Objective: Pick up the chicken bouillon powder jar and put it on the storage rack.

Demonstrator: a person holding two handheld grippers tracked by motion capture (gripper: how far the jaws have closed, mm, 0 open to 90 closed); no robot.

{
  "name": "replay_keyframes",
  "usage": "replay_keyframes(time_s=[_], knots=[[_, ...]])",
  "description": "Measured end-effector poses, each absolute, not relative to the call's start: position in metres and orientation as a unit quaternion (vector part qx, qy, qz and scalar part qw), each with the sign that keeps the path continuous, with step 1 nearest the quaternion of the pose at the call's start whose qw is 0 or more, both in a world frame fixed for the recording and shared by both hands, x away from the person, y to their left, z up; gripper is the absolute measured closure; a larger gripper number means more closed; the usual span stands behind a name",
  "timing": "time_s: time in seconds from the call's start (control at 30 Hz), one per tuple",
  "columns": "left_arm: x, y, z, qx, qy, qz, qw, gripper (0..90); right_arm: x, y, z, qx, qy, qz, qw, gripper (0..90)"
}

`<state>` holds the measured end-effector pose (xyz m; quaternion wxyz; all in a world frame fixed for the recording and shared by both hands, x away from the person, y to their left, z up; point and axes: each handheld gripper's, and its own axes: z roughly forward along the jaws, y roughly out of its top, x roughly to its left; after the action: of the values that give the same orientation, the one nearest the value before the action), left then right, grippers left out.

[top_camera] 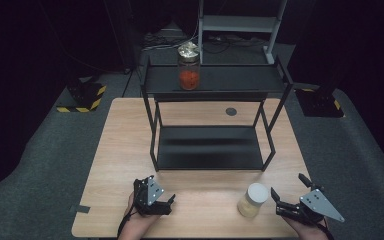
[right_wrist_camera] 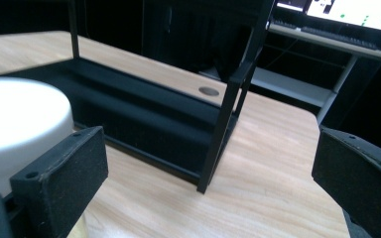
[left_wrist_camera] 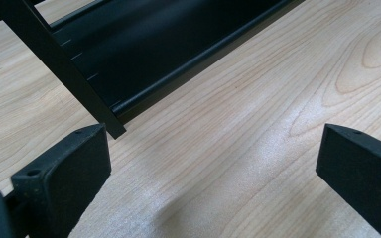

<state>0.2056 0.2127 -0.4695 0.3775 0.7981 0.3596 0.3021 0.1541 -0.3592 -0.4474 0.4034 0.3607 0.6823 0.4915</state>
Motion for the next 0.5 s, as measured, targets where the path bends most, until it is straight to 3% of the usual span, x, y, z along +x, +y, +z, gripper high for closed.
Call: replay_keyframes(time_s=[0.5], knots=[[0.206, 0.213, -0.469, 0.799, 0.358, 0.301, 0.378, 0.9, 0.141, -0.356, -0.434, 0.329, 0.672, 0.532, 0.397, 0.0]])
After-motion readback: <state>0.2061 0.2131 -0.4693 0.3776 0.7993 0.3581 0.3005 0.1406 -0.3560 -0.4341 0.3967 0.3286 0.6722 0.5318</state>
